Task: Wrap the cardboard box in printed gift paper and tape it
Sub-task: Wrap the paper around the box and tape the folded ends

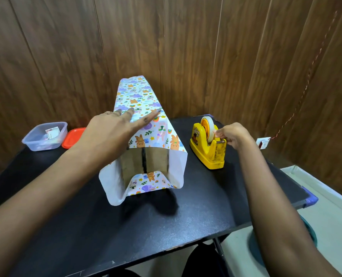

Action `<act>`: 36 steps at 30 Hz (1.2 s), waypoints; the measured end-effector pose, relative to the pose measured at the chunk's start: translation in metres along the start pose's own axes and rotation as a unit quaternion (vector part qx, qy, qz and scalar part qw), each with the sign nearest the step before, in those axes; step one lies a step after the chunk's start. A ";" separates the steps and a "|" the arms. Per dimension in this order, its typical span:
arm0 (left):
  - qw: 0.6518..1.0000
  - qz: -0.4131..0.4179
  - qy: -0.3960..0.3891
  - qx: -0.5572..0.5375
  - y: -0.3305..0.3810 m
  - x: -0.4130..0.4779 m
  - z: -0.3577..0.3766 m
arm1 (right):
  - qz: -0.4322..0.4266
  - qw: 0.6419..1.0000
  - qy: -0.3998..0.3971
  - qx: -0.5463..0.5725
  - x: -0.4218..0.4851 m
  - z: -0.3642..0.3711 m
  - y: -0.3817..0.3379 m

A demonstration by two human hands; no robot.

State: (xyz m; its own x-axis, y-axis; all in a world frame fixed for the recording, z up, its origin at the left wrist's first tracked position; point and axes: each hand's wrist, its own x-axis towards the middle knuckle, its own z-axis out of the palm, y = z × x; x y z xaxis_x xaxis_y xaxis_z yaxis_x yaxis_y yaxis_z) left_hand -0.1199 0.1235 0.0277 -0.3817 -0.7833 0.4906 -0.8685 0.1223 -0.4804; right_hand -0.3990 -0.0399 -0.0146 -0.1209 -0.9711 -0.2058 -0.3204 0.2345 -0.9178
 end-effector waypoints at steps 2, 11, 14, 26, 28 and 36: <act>1.000 0.003 -0.002 0.000 0.000 0.001 0.000 | -0.010 1.000 0.014 0.009 -0.005 -0.003 0.005; 1.000 0.006 0.012 -0.015 -0.001 0.001 0.003 | -0.036 0.995 0.027 0.086 -0.023 -0.010 0.016; 1.000 -0.007 -0.003 -0.015 0.000 0.000 0.004 | 0.002 0.991 -0.017 0.135 -0.024 -0.008 0.029; 0.998 -0.021 -0.052 -0.006 0.002 0.002 -0.004 | 0.040 0.950 0.028 0.310 -0.021 0.025 0.074; 0.999 -0.013 -0.042 0.004 0.001 0.002 -0.003 | 0.056 0.929 0.027 0.365 -0.024 0.033 0.077; 0.999 -0.008 -0.032 0.003 0.002 0.003 -0.004 | 0.131 0.853 0.022 0.504 -0.025 0.043 0.070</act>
State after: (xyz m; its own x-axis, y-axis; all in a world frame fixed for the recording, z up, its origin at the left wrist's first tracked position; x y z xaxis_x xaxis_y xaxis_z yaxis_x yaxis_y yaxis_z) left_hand -0.1245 0.1240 0.0312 -0.3462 -0.8226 0.4510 -0.8726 0.1059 -0.4768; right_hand -0.3775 -0.0010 -0.0879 -0.1065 -0.8833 -0.4565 0.6922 0.2637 -0.6718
